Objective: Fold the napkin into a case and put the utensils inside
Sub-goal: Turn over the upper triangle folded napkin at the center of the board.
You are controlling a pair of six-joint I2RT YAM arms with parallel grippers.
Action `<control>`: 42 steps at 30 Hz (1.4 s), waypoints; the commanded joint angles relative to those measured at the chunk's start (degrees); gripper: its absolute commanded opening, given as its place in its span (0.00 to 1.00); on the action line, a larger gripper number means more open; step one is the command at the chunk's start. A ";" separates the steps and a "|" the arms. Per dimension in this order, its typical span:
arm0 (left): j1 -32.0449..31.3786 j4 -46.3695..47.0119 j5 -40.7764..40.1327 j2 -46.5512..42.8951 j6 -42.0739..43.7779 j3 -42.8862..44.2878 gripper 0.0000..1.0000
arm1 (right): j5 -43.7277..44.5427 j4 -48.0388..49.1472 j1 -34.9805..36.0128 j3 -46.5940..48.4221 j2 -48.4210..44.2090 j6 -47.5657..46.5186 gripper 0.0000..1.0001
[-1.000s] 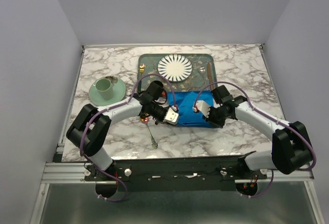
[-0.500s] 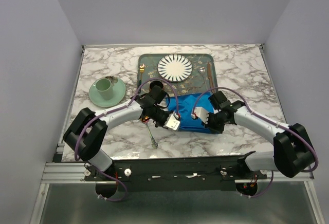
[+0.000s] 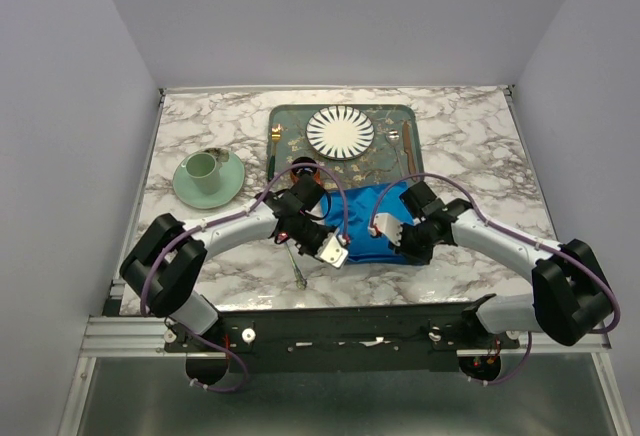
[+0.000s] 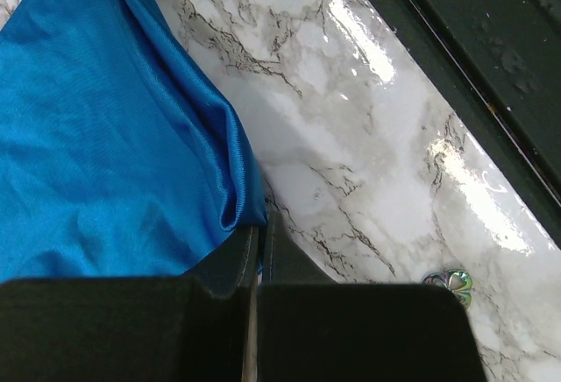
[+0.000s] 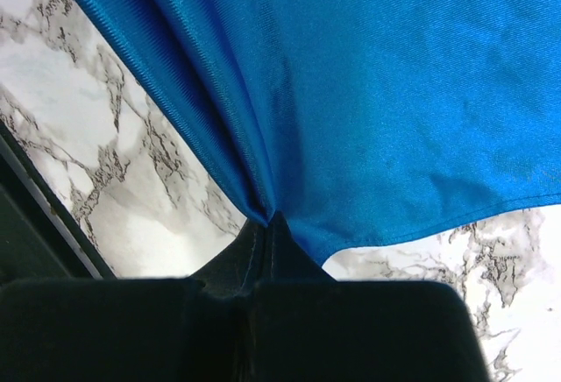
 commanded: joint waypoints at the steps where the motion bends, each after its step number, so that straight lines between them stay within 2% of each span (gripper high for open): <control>1: -0.11 -4.54 -3.21 -2.05 1.56 -1.73 0.09 | 5.56 -3.96 0.96 -1.73 0.37 0.99 0.01; 2: -0.19 -4.37 -3.21 -2.57 1.65 -2.26 0.17 | 5.30 -4.22 1.05 -1.64 0.46 1.16 0.06; 3: -0.19 -4.45 -3.21 -2.92 2.43 -2.52 0.35 | 4.95 -5.27 1.14 -1.38 0.72 1.17 0.11; 4: -0.19 -4.89 -3.21 -3.28 3.22 -2.79 0.40 | 3.90 -6.15 1.40 -0.94 1.16 1.25 0.15; 6: -0.19 -7.51 -2.78 -5.29 5.24 -3.32 0.48 | 2.14 -10.09 1.41 0.99 0.90 1.25 0.36; 8: -0.19 -9.37 -2.25 -8.09 7.44 -3.58 0.51 | -0.67 -13.00 1.41 2.48 -1.20 1.52 0.52; 11: -0.02 -12.01 -0.93 -11.44 5.01 -3.14 0.52 | -3.66 -17.66 1.41 6.70 -4.89 3.70 0.58; 15: 0.95 -10.78 -0.93 -12.86 -2.12 -2.53 0.49 | -6.47 -21.71 -0.52 10.48 -4.73 5.29 0.56; 17: 0.95 -9.12 -2.33 -12.69 -5.72 -2.44 0.47 | -7.71 -22.07 -3.15 11.45 -3.15 5.56 0.52; 18: 0.95 -5.89 -2.94 -12.51 -11.74 -2.44 0.45 | -7.80 -21.98 -4.12 11.72 -0.88 5.65 0.50; 23: 0.95 1.16 -6.19 -8.56 -27.15 0.36 0.38 | -6.92 -21.54 -9.93 15.84 7.56 8.54 0.37; 25: 0.95 4.68 -7.34 -7.42 -34.43 1.16 0.38 | -5.79 -21.37 -10.81 16.29 9.85 8.90 0.35; 28: 0.95 5.92 -9.01 -4.69 -39.99 2.39 0.38 | -4.11 -20.49 -10.72 14.80 10.83 8.46 0.34; 34: 1.04 5.83 -14.90 -0.30 -46.86 4.59 0.38 | -1.73 -19.70 -10.81 11.02 15.04 8.72 0.33; 38: 4.27 7.23 -14.64 1.46 -55.11 5.64 0.38 | -2.43 -20.13 -10.72 10.49 17.24 8.81 0.32; 42: 9.28 11.36 -13.94 2.43 -67.66 6.26 0.39 | -3.84 -21.54 -10.11 10.31 18.65 8.11 0.31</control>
